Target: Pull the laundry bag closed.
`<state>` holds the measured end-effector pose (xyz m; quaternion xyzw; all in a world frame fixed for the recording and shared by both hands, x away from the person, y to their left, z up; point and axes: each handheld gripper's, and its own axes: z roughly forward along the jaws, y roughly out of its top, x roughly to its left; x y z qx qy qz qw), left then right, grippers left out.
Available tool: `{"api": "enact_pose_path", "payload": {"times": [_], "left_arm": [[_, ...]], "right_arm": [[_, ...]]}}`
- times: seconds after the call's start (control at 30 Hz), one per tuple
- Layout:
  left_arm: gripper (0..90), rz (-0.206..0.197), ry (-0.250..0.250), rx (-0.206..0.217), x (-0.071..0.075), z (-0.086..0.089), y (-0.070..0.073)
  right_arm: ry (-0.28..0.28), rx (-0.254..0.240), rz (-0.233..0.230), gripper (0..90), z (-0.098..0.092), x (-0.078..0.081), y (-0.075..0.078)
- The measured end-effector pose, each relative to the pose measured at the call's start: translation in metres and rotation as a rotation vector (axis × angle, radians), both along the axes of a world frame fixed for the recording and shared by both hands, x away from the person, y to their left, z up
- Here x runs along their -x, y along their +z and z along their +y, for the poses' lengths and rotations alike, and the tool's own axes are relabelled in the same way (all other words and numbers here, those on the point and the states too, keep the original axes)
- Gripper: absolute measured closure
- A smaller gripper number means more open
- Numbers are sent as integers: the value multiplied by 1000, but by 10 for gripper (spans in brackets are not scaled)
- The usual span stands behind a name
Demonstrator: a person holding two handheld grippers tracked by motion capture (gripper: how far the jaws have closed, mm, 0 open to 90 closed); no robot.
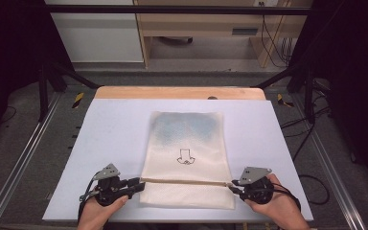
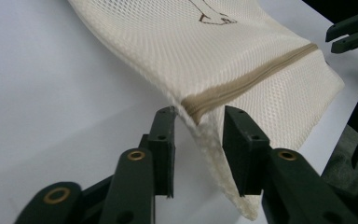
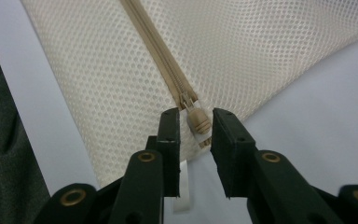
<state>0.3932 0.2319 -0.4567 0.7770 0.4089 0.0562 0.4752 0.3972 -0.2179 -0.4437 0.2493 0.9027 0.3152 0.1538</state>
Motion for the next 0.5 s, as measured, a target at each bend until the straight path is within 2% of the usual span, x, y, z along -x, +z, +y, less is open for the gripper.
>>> {"api": "enact_pose_path", "payload": {"times": [0.07,0.17,0.23,0.33,0.4,0.5], "left_arm": [[591,-19,13,7,5,3,4],[555,-48,16,-14,7,4,7],[526,-55,32,-18,6,4,7],[461,-80,51,-50,4,2,8],[450,-90,61,-31,2,0,10],[395,-118,79,-56,1,-4,13]], "right_arm": [[0,-13,-2,696,0,0,1],[-5,-24,-6,667,0,0,3],[-14,-30,-17,615,2,0,5],[-39,-42,-36,530,5,0,8],[-56,-44,-52,471,6,-2,9],[-76,-57,-72,393,10,-3,10]]}}
